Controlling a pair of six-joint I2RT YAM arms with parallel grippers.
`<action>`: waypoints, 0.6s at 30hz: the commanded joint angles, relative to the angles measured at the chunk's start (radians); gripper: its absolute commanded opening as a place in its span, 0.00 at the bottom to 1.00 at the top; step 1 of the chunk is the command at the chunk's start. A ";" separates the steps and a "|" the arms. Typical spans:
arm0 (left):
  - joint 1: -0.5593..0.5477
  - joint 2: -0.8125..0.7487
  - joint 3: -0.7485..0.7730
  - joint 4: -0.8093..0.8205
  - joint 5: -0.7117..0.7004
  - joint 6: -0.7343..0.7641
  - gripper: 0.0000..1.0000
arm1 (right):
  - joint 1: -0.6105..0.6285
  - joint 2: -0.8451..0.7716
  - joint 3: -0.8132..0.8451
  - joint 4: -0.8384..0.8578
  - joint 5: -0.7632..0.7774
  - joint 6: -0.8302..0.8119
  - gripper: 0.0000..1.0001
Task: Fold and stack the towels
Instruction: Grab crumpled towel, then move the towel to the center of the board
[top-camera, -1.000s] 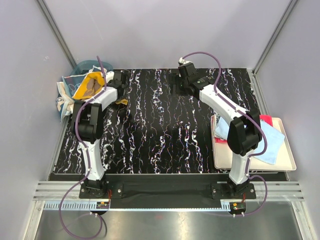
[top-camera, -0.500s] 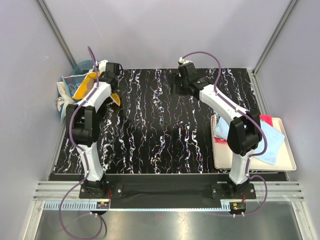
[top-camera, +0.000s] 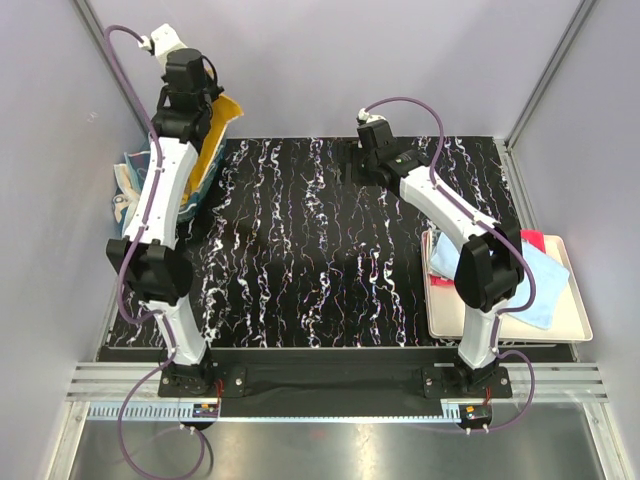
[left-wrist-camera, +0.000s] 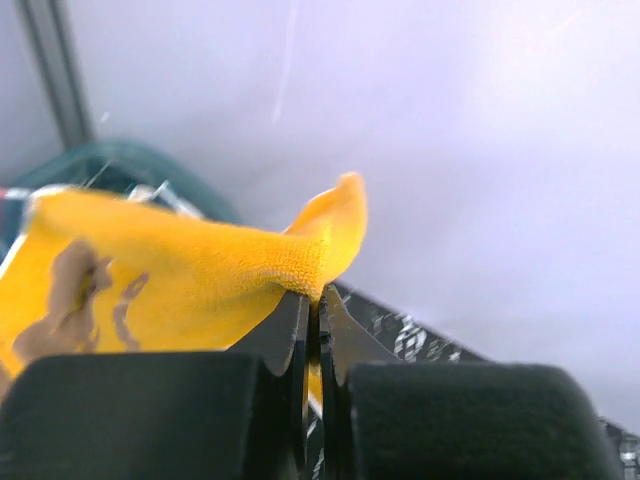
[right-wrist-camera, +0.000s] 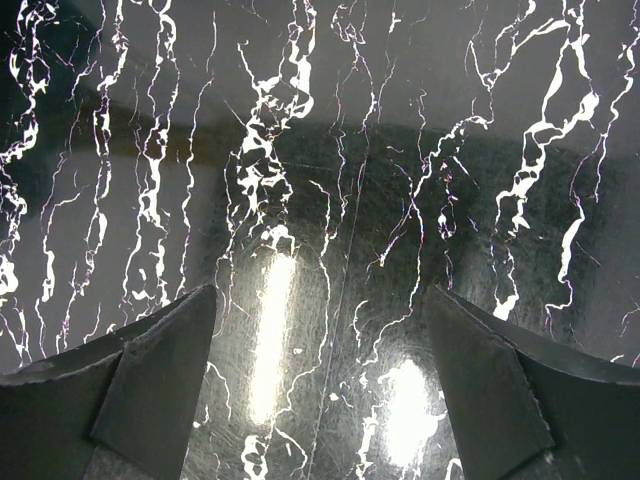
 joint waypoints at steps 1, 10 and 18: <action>-0.005 -0.028 0.081 0.091 0.068 0.022 0.00 | 0.006 -0.025 0.049 0.014 0.012 -0.014 0.91; -0.106 -0.097 0.169 0.217 0.069 0.156 0.00 | 0.006 -0.036 0.061 0.021 0.024 -0.026 0.91; -0.227 -0.201 0.140 0.235 0.129 0.216 0.00 | 0.006 -0.094 0.054 0.025 0.132 -0.037 0.92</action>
